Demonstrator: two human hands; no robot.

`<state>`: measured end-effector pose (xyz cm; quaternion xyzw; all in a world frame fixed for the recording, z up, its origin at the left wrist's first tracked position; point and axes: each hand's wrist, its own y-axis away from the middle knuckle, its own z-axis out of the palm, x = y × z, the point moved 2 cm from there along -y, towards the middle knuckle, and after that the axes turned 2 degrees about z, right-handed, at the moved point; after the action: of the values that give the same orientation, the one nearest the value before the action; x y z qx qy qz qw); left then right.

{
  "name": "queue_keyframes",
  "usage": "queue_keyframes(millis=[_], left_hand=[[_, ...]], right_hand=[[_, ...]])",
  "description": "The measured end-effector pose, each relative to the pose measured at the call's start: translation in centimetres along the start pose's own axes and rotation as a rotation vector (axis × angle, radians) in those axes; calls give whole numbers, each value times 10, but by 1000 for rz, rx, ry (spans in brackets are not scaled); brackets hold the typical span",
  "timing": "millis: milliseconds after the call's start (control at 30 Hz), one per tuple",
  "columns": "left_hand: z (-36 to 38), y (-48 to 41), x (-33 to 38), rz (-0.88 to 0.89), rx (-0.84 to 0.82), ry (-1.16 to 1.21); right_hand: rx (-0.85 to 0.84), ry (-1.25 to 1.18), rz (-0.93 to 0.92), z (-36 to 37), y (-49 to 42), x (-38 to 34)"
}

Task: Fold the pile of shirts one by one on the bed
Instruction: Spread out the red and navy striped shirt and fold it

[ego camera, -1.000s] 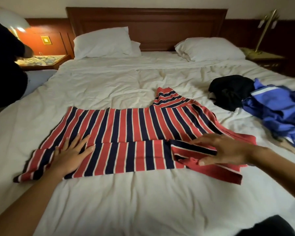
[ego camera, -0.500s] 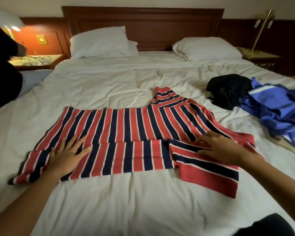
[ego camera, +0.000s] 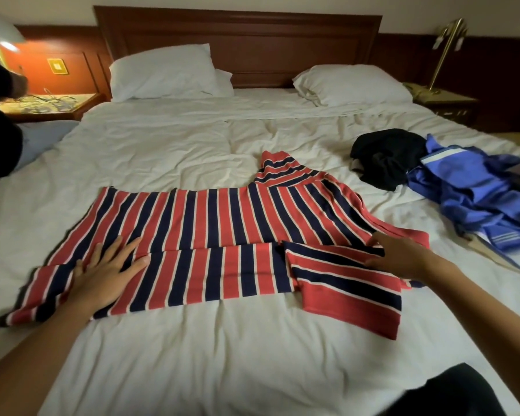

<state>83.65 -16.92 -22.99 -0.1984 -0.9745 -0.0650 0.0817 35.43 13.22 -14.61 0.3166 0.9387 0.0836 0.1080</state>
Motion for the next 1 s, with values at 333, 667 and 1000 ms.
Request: queue_keyframes(millis=[333, 667, 1000], left_hand=[[-7, -2, 8, -56, -79, -75], [-2, 17, 129, 303, -37, 94], [32, 19, 145, 357, -19, -1]], right_hand=[[254, -950, 227, 0, -41, -13], [-330, -1152, -136, -3, -6, -15], [-360, -1375, -89, 23, -12, -9]])
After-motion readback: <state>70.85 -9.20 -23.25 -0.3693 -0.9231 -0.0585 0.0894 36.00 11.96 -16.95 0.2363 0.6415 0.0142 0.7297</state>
